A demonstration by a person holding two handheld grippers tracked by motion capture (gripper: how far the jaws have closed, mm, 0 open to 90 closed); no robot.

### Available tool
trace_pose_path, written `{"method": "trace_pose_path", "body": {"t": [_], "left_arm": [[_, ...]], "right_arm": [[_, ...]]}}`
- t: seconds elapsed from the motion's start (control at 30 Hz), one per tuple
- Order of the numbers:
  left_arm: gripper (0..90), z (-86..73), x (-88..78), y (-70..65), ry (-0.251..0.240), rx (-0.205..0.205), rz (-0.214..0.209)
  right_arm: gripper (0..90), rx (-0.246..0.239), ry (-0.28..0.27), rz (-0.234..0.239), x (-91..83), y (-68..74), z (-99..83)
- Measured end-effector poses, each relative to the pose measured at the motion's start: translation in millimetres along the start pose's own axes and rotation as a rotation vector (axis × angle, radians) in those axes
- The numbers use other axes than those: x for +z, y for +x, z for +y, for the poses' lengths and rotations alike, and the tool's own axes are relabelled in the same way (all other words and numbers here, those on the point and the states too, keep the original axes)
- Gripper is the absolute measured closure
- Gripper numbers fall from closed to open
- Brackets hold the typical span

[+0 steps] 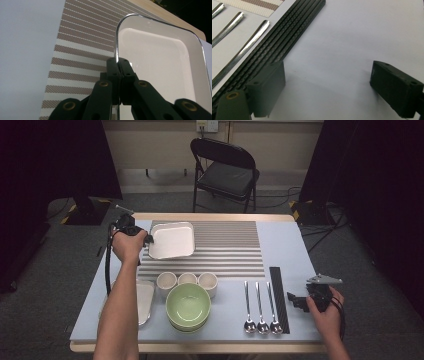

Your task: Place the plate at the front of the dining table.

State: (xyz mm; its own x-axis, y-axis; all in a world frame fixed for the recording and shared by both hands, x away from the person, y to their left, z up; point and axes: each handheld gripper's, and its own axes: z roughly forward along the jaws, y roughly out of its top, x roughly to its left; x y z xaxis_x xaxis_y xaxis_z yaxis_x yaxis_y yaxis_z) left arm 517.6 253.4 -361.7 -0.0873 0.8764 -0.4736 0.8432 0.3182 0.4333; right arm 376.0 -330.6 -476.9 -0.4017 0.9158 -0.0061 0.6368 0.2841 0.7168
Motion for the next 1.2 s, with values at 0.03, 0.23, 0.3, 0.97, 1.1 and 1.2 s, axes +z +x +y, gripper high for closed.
{"method": "trace_pose_path", "body": {"t": [0.03, 0.23, 0.3, 0.97, 1.1, 1.2], "left_arm": [[89.0, 0.2, 0.1, -0.7, 0.006, 0.004, -0.001], [89.0, 1.2, 2.3, -5.2, 0.008, 0.014, 0.005], [89.0, 1.4, 3.4, -6.7, 0.004, 0.008, 0.002], [89.1, 4.5, 13.7, -13.1, 0.017, 0.017, 0.002], [89.1, 5.9, 15.8, -16.2, 0.016, 0.021, 0.01], [89.1, 6.9, 17.2, -19.8, 0.02, 0.022, 0.001]], "right_arm": [[11.7, 0.0, 0.0, 0.0, 0.0, 0.0, 0.0], [11.7, 0.003, 0.002, -0.001, -0.1, 0.1, 0.0], [11.7, 0.003, 0.002, 0.0, -0.1, 0.1, 0.0], [11.7, 0.002, 0.001, -0.001, 0.0, 0.0, 0.0], [11.7, 0.002, 0.001, -0.001, 0.0, 0.0, 0.0], [11.7, 0.0, -0.001, 0.0, 0.1, -0.1, 0.0]]}}
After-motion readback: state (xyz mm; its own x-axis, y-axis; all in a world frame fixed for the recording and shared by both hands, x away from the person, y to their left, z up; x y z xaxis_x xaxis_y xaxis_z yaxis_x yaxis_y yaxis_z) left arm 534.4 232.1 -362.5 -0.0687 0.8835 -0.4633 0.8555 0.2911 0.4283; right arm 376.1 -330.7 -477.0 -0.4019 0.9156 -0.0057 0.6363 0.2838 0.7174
